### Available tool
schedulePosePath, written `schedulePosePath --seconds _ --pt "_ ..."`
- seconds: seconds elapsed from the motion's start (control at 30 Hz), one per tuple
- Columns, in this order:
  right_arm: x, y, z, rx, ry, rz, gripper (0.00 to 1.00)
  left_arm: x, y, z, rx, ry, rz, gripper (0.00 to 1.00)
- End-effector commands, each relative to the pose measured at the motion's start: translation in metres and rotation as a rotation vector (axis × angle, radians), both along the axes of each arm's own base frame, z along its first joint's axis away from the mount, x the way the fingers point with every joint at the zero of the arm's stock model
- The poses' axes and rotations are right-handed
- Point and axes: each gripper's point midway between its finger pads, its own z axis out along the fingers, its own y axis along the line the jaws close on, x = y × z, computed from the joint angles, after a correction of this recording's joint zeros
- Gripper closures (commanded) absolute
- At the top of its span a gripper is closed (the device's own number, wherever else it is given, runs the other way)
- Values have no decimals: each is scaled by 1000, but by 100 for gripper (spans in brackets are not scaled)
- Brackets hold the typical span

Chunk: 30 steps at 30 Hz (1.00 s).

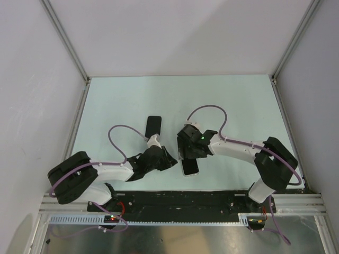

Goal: Put the phone into the phone case

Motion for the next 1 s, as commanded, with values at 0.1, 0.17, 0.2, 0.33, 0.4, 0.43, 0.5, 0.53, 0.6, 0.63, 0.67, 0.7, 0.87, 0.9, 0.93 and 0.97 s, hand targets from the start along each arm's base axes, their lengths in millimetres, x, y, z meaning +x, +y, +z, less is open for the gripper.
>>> schedulePosePath --seconds 0.1,0.17,0.2,0.33,0.4,0.43,0.5,0.53,0.6,0.63,0.67,0.7,0.87,0.9,0.93,0.97 --pt "9 -16 46 104 -134 -67 36 4 -21 20 -41 -52 -66 78" --pt "4 -26 43 108 -130 -77 44 5 -26 21 -44 -49 -78 79" --pt "0 -31 38 106 -123 -83 47 5 -29 21 -45 -47 -86 80" --pt "-15 -43 26 114 -93 -87 56 6 -37 21 -44 -40 -103 82" --pt "-21 -44 20 123 -79 -82 60 6 -40 20 -45 -35 -107 82" --pt "-24 -44 18 127 -72 -78 61 7 -40 20 -44 -33 -106 83" --pt "-28 -43 15 135 -64 -66 64 7 -41 18 -41 -30 -104 83" --pt "-29 -41 14 140 -62 -59 65 7 -41 18 -41 -29 -102 83" --pt "-31 -39 12 144 -58 -50 68 7 -40 17 -40 -28 -96 84" --pt "-31 -38 10 143 -54 -46 69 7 -39 17 -39 -28 -93 84" --pt "-32 -37 8 140 -50 -41 71 8 -39 18 -40 -29 -90 84" --pt "-33 -35 7 142 -47 -36 72 7 -38 18 -40 -31 -86 84" --pt "-36 -31 1 136 -30 -20 78 6 -28 22 -48 -46 -61 85" --pt "-36 -31 -1 133 -27 -20 78 5 -25 21 -45 -47 -53 85" --pt "-37 -32 -2 128 -24 -21 80 5 -23 20 -43 -46 -46 85" --pt "-37 -31 -3 127 -22 -21 80 5 -20 18 -36 -44 -38 85"
